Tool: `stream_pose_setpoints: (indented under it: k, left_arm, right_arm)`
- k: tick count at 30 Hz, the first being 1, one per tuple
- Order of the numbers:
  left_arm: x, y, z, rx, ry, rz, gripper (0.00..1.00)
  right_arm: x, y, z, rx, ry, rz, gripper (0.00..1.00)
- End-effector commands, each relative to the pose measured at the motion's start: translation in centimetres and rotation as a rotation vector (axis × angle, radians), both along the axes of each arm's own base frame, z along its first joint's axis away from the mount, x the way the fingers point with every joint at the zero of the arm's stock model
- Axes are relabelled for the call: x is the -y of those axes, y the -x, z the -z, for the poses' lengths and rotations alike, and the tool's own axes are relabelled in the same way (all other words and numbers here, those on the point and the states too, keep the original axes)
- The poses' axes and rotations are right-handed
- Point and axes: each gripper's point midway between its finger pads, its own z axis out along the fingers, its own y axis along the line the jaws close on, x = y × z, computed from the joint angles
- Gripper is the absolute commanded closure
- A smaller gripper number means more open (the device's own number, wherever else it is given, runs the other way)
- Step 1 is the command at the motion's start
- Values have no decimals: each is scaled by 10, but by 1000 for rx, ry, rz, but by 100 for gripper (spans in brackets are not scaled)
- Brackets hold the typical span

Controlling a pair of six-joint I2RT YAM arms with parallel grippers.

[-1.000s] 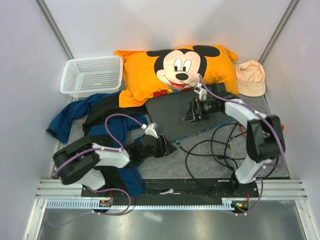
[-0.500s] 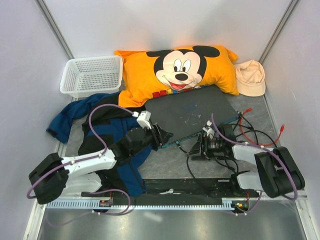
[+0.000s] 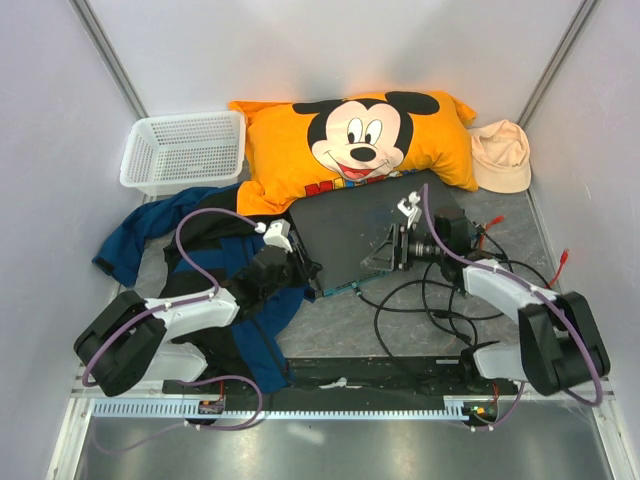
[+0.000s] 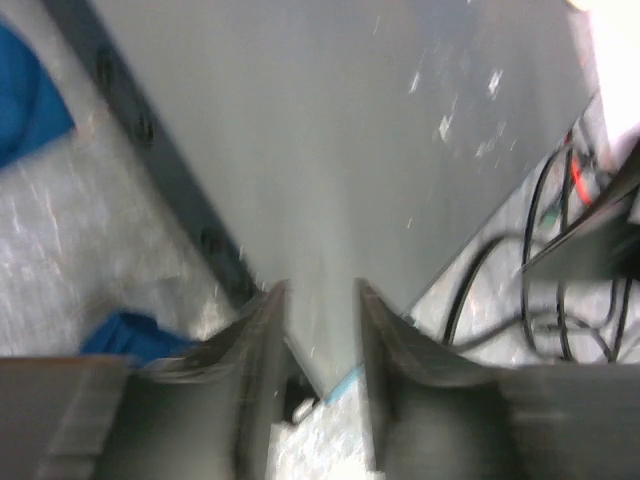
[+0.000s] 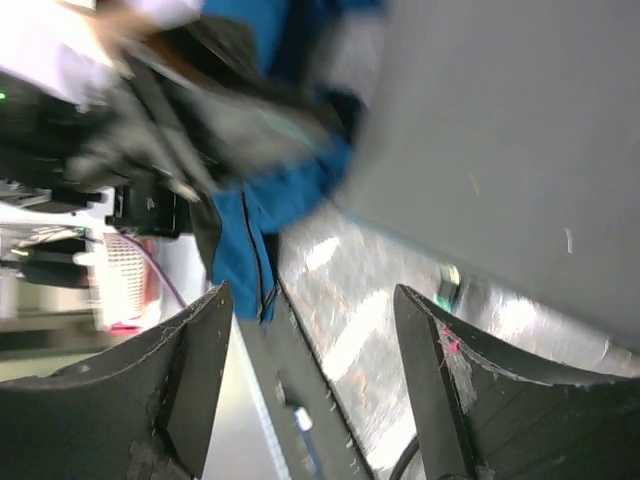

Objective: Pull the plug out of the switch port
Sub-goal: Pull the connector from the switch port.

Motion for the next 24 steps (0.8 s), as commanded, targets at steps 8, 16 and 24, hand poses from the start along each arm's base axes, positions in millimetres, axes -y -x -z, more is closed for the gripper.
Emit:
stream_pose_setpoints:
  k: [8,16,24]
  left_arm:
    - [-3,49,29,129,-201,396,98]
    - [8,46,47,133,-188,427,67]
    - [14,42,54,119,-171,419,66]
  right_arm:
    - [22,21,39,-20,177,21,31]
    - [13,24,74,-109,138,158,25]
    - [3,16,102,-150,151,240,27]
